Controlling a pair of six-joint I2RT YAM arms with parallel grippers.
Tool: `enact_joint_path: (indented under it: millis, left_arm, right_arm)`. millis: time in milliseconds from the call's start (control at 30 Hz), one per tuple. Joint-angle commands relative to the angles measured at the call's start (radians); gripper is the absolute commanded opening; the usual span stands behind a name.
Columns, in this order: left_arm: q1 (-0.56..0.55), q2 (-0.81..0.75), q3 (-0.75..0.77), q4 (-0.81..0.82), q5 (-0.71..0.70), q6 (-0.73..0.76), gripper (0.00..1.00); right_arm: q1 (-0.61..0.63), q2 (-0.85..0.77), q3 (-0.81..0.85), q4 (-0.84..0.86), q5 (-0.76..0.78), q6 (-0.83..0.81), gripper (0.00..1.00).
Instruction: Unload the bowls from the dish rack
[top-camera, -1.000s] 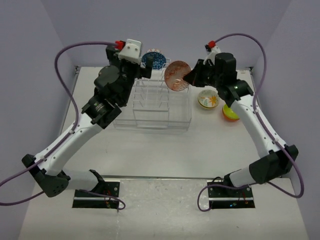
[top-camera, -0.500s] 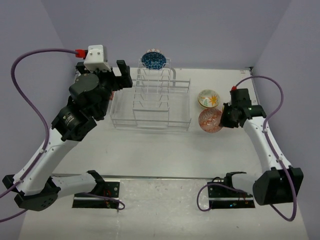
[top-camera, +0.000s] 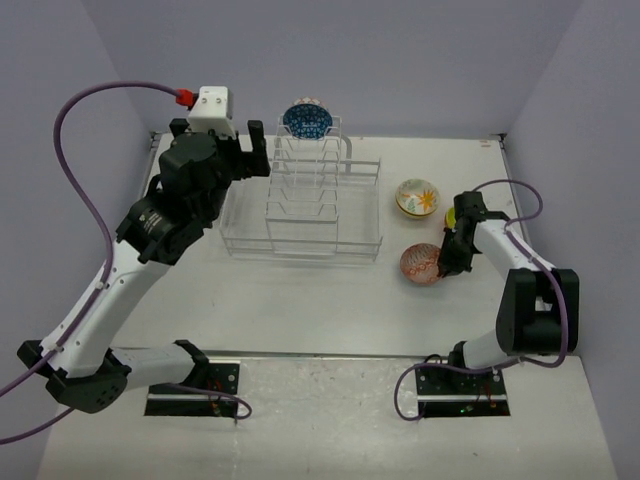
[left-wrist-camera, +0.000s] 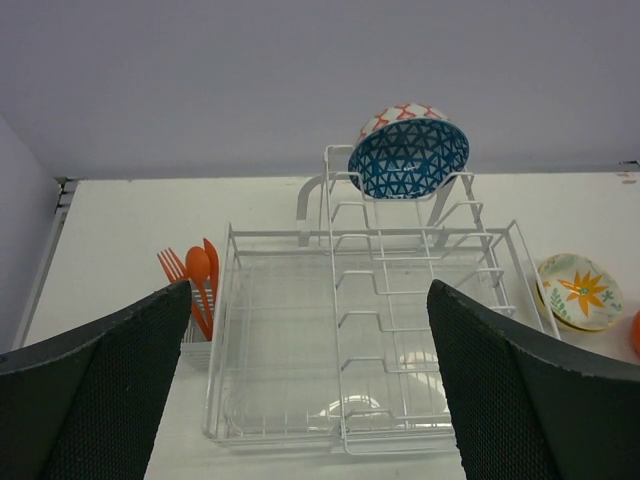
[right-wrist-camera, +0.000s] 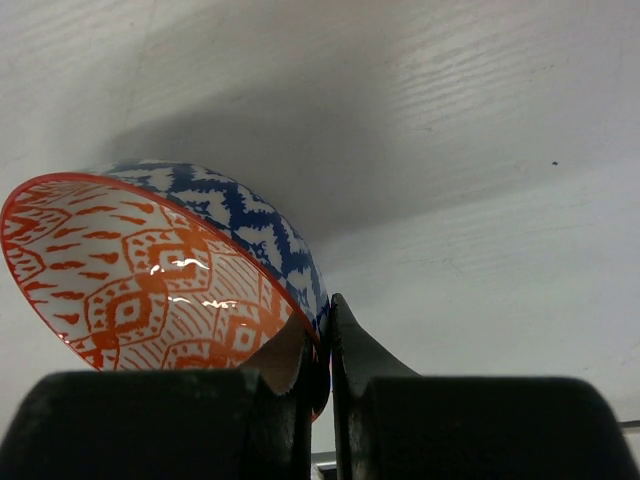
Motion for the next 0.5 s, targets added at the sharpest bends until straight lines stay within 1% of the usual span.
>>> enact_joint_path:
  millis: [0,33,100,133,200,233,267,300,333,400,433,467]
  left_arm:
    - [0.043,0.008,0.068,-0.005,0.073,-0.002,1.0]
    - [0.06,0.018,0.076,-0.006,0.096,-0.004,1.0]
    - [0.075,0.027,0.1,-0.005,0.112,-0.002,1.0]
    - [0.084,0.042,0.109,-0.009,0.119,-0.001,1.0]
    - [0.092,0.076,0.146,-0.017,0.126,0.014,1.0]
    - [0.097,0.09,0.157,-0.021,0.139,0.022,1.0]
    - [0.1,0.103,0.166,-0.017,0.149,0.046,1.0]
    - [0.11,0.128,0.178,-0.011,0.153,0.059,1.0]
    - [0.115,0.143,0.186,0.004,0.165,0.077,1.0]
    - [0.118,0.18,0.192,0.038,0.158,0.163,1.0]
    - [0.118,0.194,0.183,0.092,0.155,0.247,1.0]
    - [0.118,0.205,0.171,0.129,0.158,0.286,1.0]
  right_arm:
    - [-0.04,0.044,0.051,0.043,-0.005,0.002,0.03]
    - [-0.041,0.049,0.053,0.045,-0.005,-0.002,0.03]
    - [-0.047,0.054,0.054,0.043,-0.028,-0.004,0.09]
    - [-0.049,0.049,0.054,0.04,-0.022,0.001,0.28]
    - [-0.049,0.029,0.05,0.037,-0.012,0.004,0.53]
    - [-0.049,-0.001,0.05,0.02,0.004,0.007,0.6]
    - [-0.049,-0.024,0.054,0.013,0.015,0.007,0.72]
    - [-0.049,-0.047,0.059,0.003,0.035,0.01,0.88]
    - [-0.049,-0.102,0.068,-0.022,0.041,0.01,0.98]
    - [-0.047,-0.159,0.106,-0.05,0.063,0.02,0.99]
    - [-0.047,-0.223,0.132,-0.069,0.067,0.022,0.99]
    - [-0.046,-0.257,0.143,-0.072,0.067,0.025,0.99]
